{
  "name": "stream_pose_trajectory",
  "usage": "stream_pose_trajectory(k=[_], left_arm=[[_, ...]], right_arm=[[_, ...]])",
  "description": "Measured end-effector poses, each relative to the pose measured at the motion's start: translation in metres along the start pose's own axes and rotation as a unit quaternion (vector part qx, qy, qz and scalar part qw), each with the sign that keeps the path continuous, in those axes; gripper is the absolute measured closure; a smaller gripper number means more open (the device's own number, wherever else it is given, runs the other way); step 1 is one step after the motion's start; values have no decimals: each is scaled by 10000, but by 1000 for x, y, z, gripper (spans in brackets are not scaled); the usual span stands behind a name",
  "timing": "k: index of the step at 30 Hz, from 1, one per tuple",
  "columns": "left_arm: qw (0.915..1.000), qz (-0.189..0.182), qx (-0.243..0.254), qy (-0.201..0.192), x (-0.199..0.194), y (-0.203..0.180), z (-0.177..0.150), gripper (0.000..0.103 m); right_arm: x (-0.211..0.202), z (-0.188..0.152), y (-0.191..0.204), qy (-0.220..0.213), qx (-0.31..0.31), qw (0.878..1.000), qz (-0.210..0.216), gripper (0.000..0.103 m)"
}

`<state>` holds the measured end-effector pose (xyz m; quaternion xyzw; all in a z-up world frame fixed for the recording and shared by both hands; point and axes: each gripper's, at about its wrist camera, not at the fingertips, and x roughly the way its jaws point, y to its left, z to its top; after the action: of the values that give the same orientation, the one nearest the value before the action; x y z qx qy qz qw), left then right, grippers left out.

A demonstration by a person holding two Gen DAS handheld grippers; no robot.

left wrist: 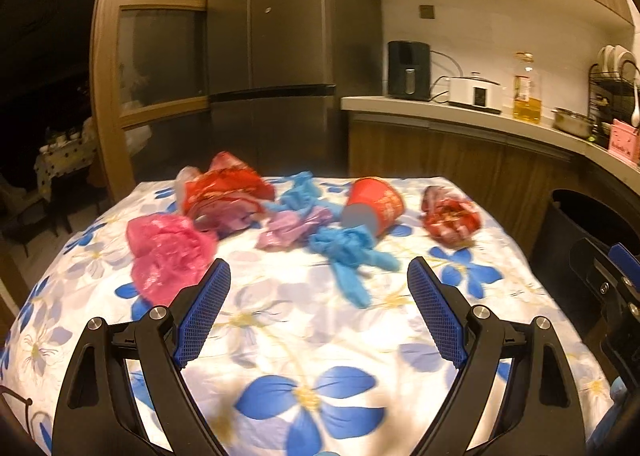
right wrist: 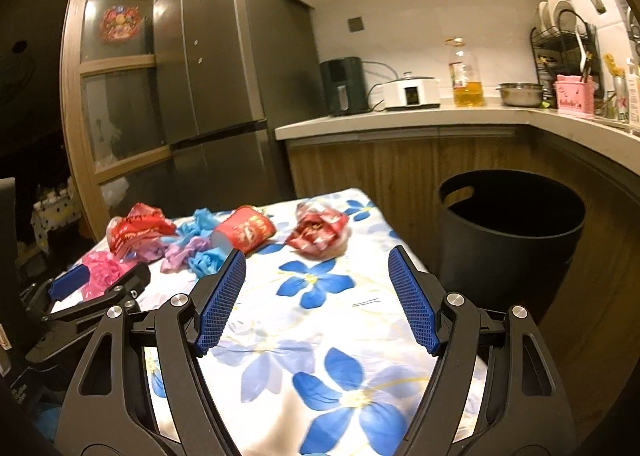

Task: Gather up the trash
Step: 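Move both tools back over the table toward the blue gloves, then close the right tool on a blue glove while the left tool grasps the pink bag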

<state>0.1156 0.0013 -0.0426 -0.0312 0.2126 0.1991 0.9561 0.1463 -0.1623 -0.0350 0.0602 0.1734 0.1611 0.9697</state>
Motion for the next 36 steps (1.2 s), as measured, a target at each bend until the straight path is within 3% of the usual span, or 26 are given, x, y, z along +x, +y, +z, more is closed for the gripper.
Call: stream_pose_trajectory(k=[12, 15, 21, 30, 35, 36], left_arm=[[9986, 459, -250, 80, 21, 49, -4, 17], [9981, 560, -267, 63, 24, 58, -3, 17], [9959, 811, -385, 60, 34, 77, 1, 17], [9944, 872, -568, 195, 45, 89, 0, 17], [9943, 867, -576, 212, 46, 90, -1, 17], [9944, 859, -580, 202, 46, 90, -1, 17]], right_arm=[[65, -8, 55, 408, -306, 9976, 464, 30], [84, -9, 70, 551, -383, 9959, 609, 34], [120, -9, 94, 889, -521, 9909, 865, 50], [155, -18, 113, 1456, -726, 9811, 1052, 76], [162, -23, 114, 1647, -736, 9772, 1122, 100], [162, -23, 114, 1650, -743, 9767, 1156, 101]])
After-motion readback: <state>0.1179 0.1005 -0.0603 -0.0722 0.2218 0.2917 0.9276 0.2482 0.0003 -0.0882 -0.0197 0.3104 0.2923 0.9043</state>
